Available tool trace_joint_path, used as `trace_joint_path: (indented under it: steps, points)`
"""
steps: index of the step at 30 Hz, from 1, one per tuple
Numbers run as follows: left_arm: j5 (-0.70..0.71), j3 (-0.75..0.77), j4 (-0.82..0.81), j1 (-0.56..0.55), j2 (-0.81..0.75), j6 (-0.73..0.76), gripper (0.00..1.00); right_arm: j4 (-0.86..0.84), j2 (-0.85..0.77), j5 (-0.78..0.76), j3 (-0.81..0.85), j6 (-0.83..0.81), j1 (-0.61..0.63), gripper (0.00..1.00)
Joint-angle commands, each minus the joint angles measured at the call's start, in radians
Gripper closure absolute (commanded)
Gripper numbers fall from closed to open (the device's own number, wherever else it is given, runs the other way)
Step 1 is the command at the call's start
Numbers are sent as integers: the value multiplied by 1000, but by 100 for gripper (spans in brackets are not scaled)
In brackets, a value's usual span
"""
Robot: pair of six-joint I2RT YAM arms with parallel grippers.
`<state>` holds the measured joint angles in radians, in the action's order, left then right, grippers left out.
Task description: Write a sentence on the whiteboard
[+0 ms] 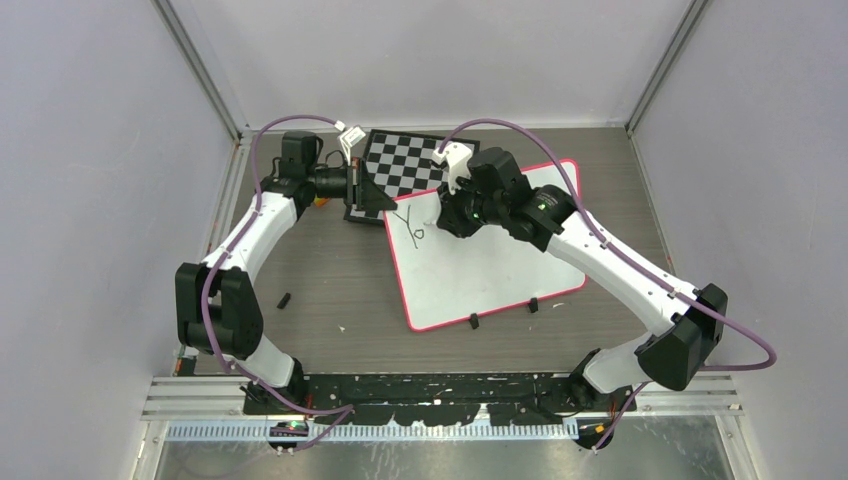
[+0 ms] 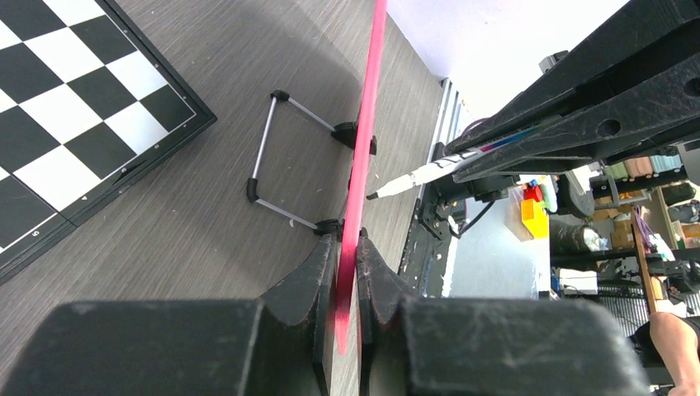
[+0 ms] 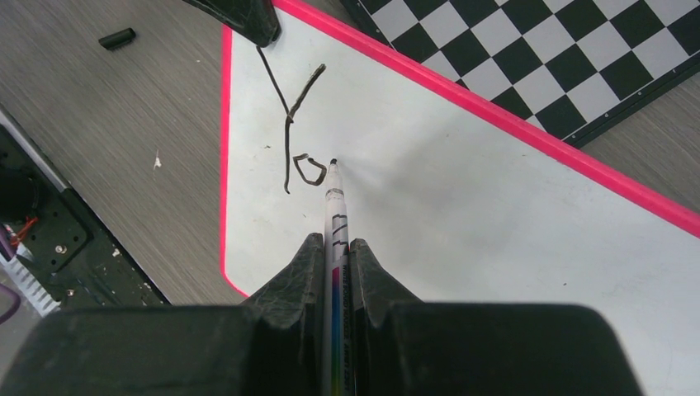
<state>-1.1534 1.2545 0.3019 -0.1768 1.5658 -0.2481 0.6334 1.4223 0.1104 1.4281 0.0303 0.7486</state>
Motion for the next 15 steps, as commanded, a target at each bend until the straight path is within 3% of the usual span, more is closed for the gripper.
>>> trace_joint_path:
  steps: [1, 15]
  points:
    - [10, 11, 43, -23, -17, 15, 100, -41, -9, -42, 1, -25, -7, 100]
    - [14, 19, 47, -23, -10, 13, 100, -29, -45, -42, -70, -40, -18, 100]
